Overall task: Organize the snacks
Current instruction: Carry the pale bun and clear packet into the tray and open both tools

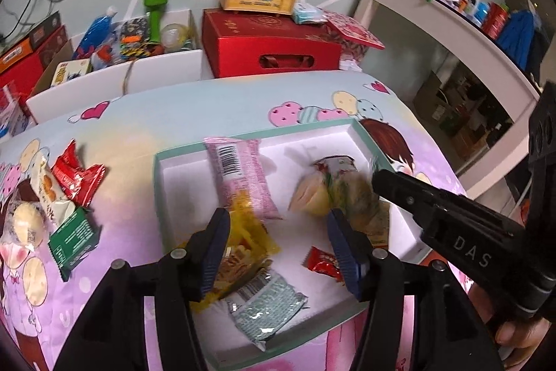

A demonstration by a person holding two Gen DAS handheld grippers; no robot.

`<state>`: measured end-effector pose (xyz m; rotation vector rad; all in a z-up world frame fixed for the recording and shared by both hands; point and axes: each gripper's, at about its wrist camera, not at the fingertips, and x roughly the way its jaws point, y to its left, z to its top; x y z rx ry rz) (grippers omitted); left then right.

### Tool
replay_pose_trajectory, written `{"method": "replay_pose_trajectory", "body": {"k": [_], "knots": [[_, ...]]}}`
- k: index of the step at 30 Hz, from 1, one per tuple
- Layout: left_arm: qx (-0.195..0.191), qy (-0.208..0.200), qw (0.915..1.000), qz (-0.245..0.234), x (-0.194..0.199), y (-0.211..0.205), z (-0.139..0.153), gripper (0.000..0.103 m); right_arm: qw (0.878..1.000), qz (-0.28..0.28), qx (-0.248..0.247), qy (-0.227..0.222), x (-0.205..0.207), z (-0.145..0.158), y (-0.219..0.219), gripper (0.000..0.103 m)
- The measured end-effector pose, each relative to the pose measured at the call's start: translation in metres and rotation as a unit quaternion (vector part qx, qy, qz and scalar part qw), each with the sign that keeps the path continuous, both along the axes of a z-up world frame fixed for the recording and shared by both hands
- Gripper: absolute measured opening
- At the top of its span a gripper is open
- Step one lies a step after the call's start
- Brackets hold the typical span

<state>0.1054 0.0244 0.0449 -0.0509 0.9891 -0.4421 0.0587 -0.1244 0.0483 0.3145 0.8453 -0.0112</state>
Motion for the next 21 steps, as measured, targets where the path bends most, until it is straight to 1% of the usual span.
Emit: {"method": "replay_pose_trajectory", "body": {"k": [2,9,10,11,12,13,14,15,16,19,20,21], "knots": [[-0.001,0.004,0.9999,0.011,0.002,0.006,-0.001,0.063,1.0,0.0,-0.004,0.002,0.0,-0.001,0.001,0.024],[-0.003,0.008,0.9994,0.033,0.006,0.019,-0.002,0.064,1.0,0.003,-0.017,0.006,0.002,-0.001,0.005,0.024],[-0.003,0.009,0.9993,0.035,0.006,0.021,-0.002,0.067,1.0,0.003,-0.02,0.008,0.002,-0.001,0.006,0.024],[-0.002,0.01,0.9992,0.04,0.007,0.023,-0.002,0.072,1.0,0.001,-0.024,0.01,0.003,-0.002,0.006,0.025],[-0.001,0.01,0.999,0.043,0.007,0.024,-0.003,0.075,1.0,-0.002,-0.029,0.013,0.003,-0.003,0.006,0.03],[0.0,0.012,0.9988,0.048,0.007,0.026,-0.003,0.076,0.999,-0.004,-0.032,0.015,0.004,-0.004,0.006,0.04],[0.001,0.014,0.9985,0.053,0.008,0.028,-0.004,0.076,0.999,-0.008,-0.036,0.019,0.004,-0.005,0.006,0.047],[0.001,0.016,0.9983,0.056,0.009,0.03,-0.005,0.076,0.999,-0.011,-0.04,0.022,0.004,-0.006,0.006,0.06],[0.003,0.017,0.998,0.061,0.01,0.032,-0.006,0.077,0.999,-0.013,-0.043,0.023,0.004,-0.006,0.006,0.061],[0.012,0.018,0.9971,0.073,0.011,0.037,-0.009,0.079,0.999,-0.012,-0.045,0.026,0.005,-0.006,0.006,0.061],[0.015,0.016,0.9969,0.075,0.011,0.039,-0.009,0.084,0.998,-0.011,-0.047,0.027,0.005,-0.007,0.006,0.061],[0.019,0.015,0.9966,0.079,0.011,0.041,-0.009,0.086,0.998,-0.011,-0.052,0.03,0.005,-0.007,0.007,0.061]]}}
